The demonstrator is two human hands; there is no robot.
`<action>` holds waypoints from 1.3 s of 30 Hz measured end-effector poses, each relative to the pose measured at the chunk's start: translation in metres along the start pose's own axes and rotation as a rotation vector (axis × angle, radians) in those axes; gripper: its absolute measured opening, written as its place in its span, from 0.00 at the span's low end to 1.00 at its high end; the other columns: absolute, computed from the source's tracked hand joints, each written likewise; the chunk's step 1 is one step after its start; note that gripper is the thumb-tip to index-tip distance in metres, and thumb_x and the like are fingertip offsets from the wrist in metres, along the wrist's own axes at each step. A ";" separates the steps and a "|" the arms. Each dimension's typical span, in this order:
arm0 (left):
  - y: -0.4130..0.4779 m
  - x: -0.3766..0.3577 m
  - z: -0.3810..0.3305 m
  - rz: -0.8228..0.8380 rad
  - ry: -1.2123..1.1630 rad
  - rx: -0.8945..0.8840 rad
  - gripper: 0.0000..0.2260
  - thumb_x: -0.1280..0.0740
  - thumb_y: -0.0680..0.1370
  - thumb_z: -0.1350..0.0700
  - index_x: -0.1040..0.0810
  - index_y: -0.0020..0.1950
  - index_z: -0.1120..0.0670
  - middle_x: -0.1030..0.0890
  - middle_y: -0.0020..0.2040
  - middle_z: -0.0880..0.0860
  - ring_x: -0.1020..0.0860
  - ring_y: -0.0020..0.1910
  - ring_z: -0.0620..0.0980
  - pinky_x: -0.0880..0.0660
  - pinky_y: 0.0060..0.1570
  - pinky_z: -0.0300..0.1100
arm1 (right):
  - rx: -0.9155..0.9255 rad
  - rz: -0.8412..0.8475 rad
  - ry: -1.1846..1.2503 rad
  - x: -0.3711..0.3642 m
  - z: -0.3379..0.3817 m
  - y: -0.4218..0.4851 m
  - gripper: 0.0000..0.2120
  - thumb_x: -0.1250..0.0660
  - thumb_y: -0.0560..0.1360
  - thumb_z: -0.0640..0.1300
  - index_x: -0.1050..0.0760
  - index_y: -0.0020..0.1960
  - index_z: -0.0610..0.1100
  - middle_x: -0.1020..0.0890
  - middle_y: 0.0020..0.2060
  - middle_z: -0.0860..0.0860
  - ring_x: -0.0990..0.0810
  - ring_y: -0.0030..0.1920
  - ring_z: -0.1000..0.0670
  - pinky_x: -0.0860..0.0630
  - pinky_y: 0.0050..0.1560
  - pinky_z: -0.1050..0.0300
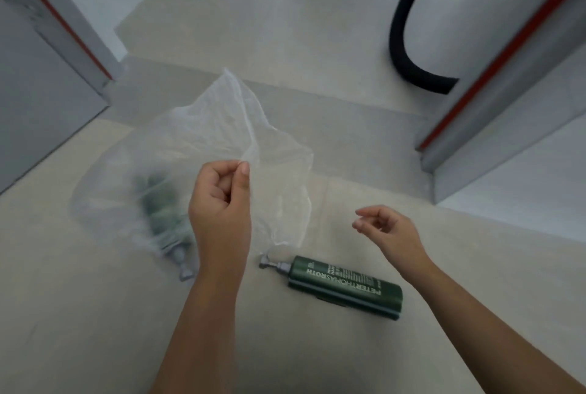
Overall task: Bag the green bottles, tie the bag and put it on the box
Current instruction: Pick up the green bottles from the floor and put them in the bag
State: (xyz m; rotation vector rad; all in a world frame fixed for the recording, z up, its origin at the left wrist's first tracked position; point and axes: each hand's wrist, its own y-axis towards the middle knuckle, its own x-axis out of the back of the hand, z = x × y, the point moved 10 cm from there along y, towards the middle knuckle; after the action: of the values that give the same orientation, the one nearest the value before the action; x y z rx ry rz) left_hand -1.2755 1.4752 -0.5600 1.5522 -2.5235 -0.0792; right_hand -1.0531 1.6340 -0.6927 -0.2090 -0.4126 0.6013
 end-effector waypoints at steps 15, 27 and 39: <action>-0.020 -0.028 0.008 0.060 0.040 -0.006 0.08 0.37 0.77 0.56 0.28 0.39 0.46 0.29 0.30 0.50 0.32 0.29 0.46 0.32 0.30 0.38 | -0.125 0.132 -0.163 0.007 -0.115 -0.055 0.19 0.25 0.65 0.44 0.28 0.50 0.59 0.23 0.51 0.58 0.26 0.54 0.61 0.29 0.47 0.72; -0.019 -0.035 0.012 0.051 -0.026 -0.002 0.07 0.37 0.77 0.56 0.28 0.39 0.46 0.30 0.28 0.51 0.34 0.26 0.43 0.33 0.28 0.36 | -0.158 0.149 -0.100 0.004 -0.142 -0.067 0.29 0.23 0.62 0.41 0.31 0.58 0.56 0.25 0.56 0.54 0.25 0.56 0.55 0.29 0.59 0.59; -0.018 -0.046 0.012 0.069 -0.017 -0.021 0.08 0.37 0.77 0.55 0.29 0.39 0.45 0.31 0.26 0.45 0.34 0.27 0.44 0.33 0.28 0.38 | -0.264 -0.066 0.227 0.029 -0.135 -0.075 0.18 0.25 0.64 0.38 0.24 0.50 0.52 0.20 0.47 0.46 0.21 0.42 0.48 0.22 0.37 0.60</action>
State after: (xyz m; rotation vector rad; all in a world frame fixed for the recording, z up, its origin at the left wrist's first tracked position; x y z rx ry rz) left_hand -1.2413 1.5070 -0.5802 1.4619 -2.5777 -0.1092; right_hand -0.9349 1.5810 -0.7820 -0.5096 -0.2766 0.4506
